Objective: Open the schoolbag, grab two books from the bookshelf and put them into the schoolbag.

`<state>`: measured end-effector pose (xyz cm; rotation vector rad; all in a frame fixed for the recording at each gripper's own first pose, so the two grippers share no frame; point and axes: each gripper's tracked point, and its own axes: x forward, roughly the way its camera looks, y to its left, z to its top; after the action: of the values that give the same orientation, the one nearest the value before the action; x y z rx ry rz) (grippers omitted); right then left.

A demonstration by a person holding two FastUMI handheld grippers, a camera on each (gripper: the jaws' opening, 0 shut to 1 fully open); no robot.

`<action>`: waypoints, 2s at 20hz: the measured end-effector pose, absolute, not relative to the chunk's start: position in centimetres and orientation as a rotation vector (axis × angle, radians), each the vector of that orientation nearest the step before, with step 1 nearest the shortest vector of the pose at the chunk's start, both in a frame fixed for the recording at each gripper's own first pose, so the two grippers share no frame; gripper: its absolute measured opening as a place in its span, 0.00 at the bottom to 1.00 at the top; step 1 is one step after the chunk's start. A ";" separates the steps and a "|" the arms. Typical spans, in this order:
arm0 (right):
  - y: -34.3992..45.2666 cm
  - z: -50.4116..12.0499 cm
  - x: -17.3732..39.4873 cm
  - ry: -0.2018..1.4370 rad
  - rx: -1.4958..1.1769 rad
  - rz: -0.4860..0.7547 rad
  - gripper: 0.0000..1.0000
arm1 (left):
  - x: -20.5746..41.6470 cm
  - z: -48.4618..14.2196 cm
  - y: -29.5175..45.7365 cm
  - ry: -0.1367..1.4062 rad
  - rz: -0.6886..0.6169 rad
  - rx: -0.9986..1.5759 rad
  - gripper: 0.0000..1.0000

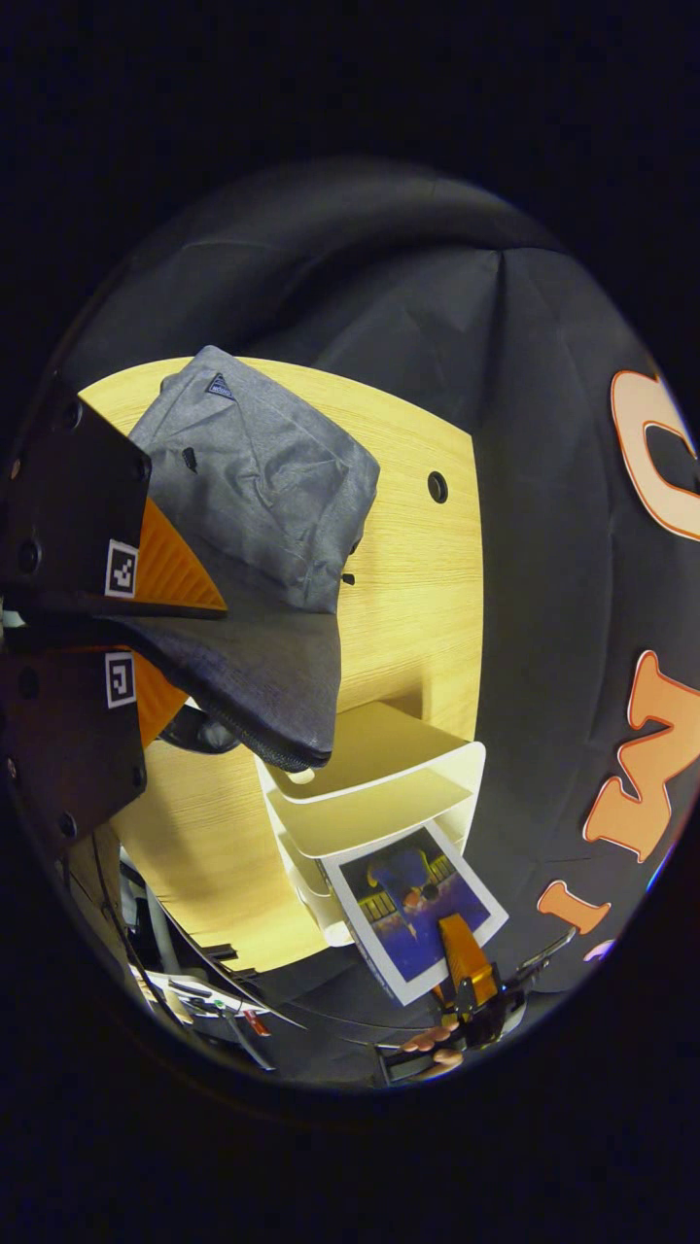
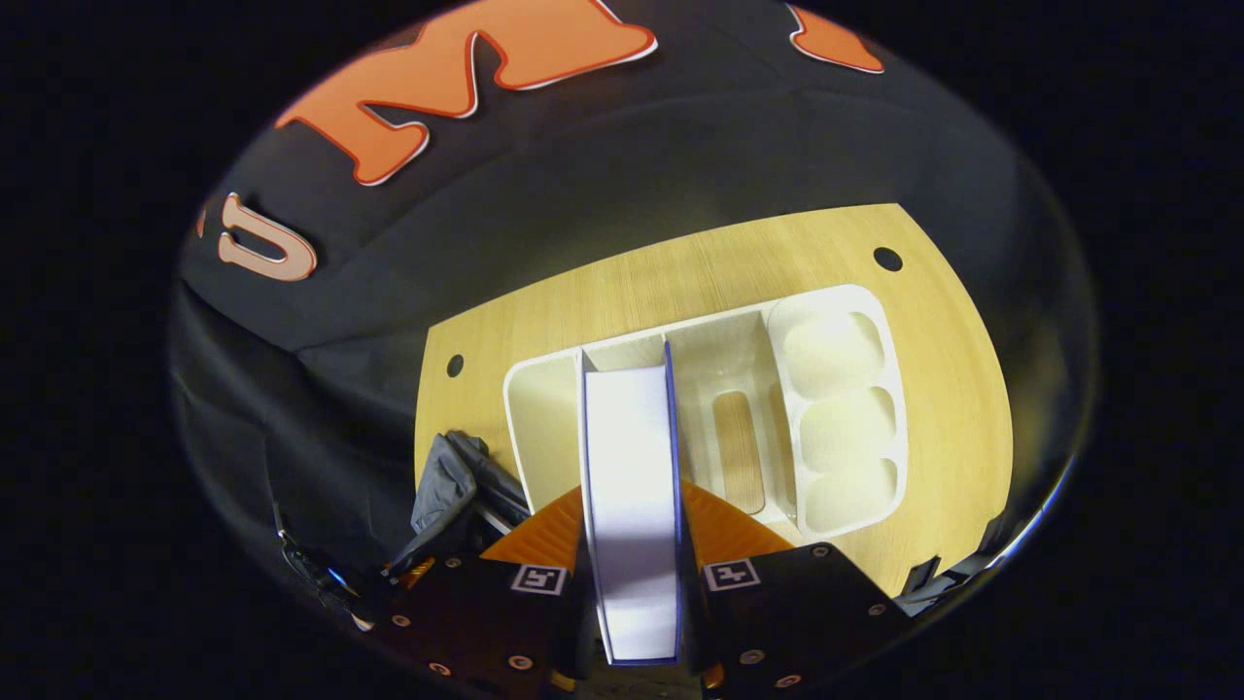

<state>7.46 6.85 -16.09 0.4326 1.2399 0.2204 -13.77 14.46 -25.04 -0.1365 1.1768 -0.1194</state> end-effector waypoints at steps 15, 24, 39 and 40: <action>7.7 -9.2 -2.0 1.056 0.659 0.114 0.37 | -14.0 -24.3 15.3 1.159 -0.355 -0.046 0.06; 13.1 -8.6 -7.8 0.995 0.732 0.149 0.37 | -13.8 -24.0 15.7 1.150 -0.471 -0.005 0.06; 25.7 -16.7 -12.0 0.941 0.904 0.240 0.36 | -14.0 -23.8 15.6 1.122 -0.563 0.056 0.06; 26.6 -17.2 -12.0 0.935 0.935 0.251 0.36 | -13.8 -23.8 15.7 1.118 -0.561 0.061 0.06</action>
<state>-11.97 26.62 -17.15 0.9354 0.9349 0.2513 -13.81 15.65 -23.81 0.0614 1.1180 -0.5612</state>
